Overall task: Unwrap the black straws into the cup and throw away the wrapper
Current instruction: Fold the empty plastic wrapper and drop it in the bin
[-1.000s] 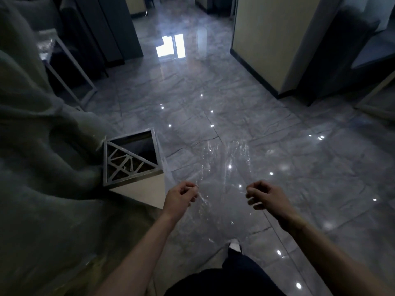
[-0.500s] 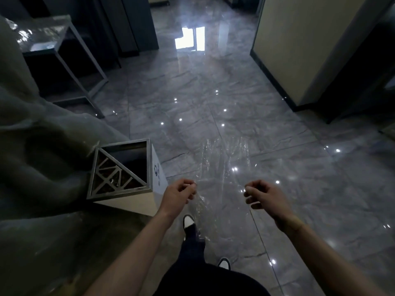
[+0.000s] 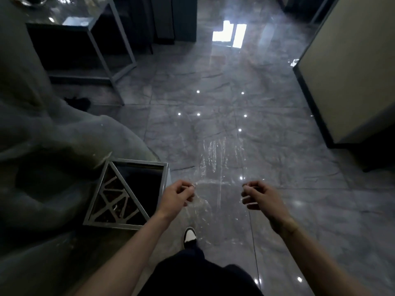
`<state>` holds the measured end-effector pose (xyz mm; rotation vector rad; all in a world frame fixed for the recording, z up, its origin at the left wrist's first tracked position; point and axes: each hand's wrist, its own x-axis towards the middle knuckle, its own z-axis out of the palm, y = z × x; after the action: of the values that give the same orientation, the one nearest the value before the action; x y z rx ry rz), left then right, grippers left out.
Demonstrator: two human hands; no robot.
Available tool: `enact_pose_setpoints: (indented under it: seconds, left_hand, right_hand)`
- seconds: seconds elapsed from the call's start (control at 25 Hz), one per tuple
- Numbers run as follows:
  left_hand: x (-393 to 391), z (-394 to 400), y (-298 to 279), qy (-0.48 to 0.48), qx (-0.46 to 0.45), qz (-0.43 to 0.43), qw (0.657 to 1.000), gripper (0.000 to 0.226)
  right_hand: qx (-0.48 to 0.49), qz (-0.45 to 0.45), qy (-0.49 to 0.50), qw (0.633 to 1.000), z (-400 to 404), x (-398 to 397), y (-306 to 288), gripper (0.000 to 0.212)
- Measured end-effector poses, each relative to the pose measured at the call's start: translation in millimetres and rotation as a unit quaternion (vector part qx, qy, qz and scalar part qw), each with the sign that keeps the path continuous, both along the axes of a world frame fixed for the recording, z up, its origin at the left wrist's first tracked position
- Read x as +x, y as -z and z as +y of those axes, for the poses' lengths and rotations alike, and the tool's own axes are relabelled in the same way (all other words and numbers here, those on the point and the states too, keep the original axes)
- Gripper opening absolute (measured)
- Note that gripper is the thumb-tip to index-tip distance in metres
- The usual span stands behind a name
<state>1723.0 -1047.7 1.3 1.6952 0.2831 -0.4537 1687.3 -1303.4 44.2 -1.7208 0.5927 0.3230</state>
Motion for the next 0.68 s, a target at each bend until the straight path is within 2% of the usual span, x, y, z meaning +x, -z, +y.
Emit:
enact_pose_setpoints:
  seconds: [0.2, 0.4, 0.56, 0.68]
  left_hand:
    - [47.0, 32.7, -4.7, -0.083, -0.003, 0.005, 0.997, 0.005]
    - [62.4, 60.5, 0.1, -0.187, -0.002, 0.021, 0.982, 0.008]
    - [70.0, 75.1, 2.7, -0.280, 0.010, 0.022, 0.960, 0.007]
    - [70.8, 76.5, 3.9, -0.369, 0.011, 0.026, 0.929, 0.007]
  right_hand:
    - [0.015, 0.000, -0.074, 0.997, 32.8, 88.0, -0.2, 0.013]
    - [0.034, 0.004, -0.172, 0.985, 66.8, 165.5, 8.1, 0.014]
    - [0.056, 0.020, -0.275, 0.959, 99.0, 228.8, 17.6, 0.013]
    - [0.079, 0.040, -0.360, 0.929, 124.4, 266.1, 18.8, 0.014]
